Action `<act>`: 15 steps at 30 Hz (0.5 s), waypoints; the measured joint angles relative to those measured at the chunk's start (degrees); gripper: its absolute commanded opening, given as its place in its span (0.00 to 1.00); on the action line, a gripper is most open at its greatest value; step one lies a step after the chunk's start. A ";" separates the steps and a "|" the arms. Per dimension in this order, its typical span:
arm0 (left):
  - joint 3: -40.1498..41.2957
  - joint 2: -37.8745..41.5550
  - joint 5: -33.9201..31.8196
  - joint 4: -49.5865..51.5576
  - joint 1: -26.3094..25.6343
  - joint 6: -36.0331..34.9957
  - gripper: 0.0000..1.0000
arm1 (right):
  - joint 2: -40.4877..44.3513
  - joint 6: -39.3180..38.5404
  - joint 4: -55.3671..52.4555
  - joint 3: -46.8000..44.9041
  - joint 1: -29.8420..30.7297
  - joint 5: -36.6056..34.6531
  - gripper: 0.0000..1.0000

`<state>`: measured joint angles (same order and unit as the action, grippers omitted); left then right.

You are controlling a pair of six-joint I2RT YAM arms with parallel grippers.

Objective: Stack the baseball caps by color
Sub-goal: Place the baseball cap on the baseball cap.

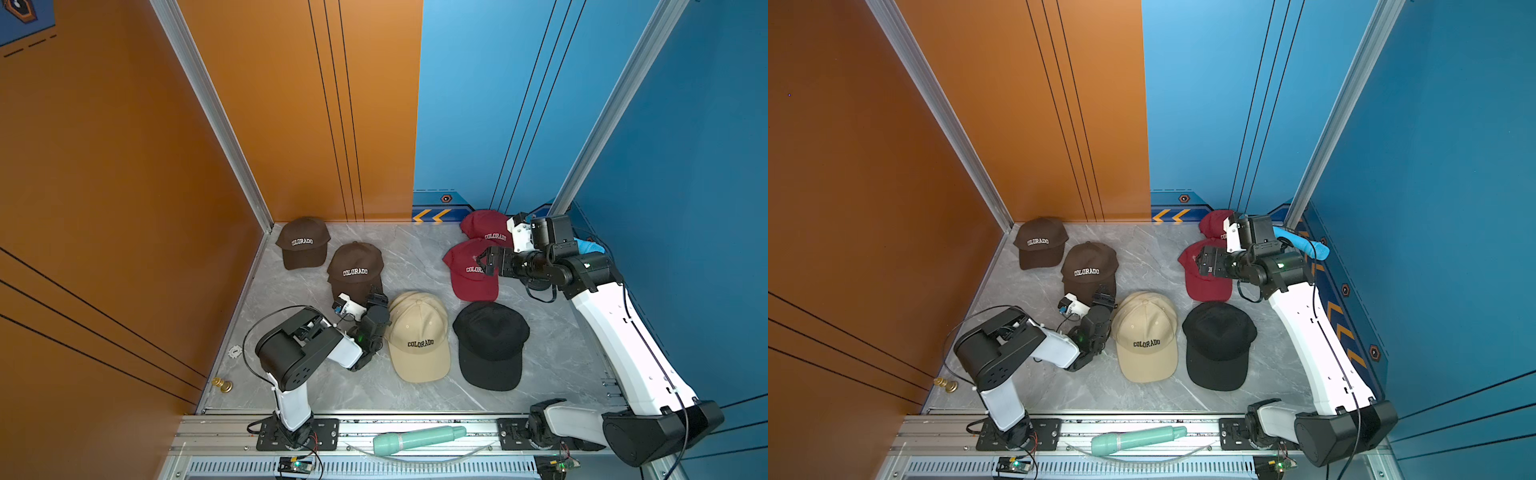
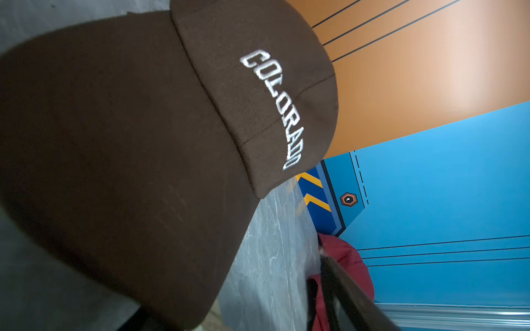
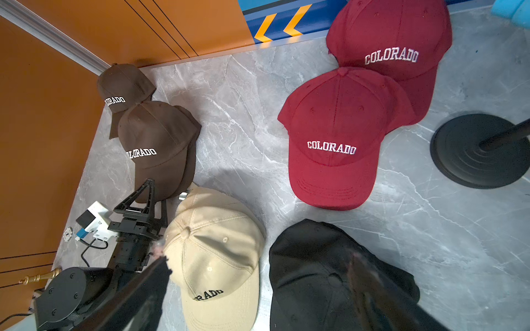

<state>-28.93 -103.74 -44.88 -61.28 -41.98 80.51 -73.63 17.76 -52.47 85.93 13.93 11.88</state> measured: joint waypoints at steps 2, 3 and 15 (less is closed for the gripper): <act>0.04 0.22 0.37 -1.14 -0.15 -0.11 0.91 | -0.07 0.00 -0.09 0.20 0.02 -0.20 1.00; 0.04 0.66 0.59 -1.31 -0.15 -0.28 0.95 | -0.11 0.00 -0.15 0.31 0.04 -0.20 1.00; 0.09 17.25 5.53 11.47 0.26 -1.57 0.98 | -1.95 0.02 -0.15 0.98 0.74 -0.15 1.00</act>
<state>-28.84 -86.50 -39.35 -49.80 -41.71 78.94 -75.57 17.78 -52.62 86.91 14.68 11.73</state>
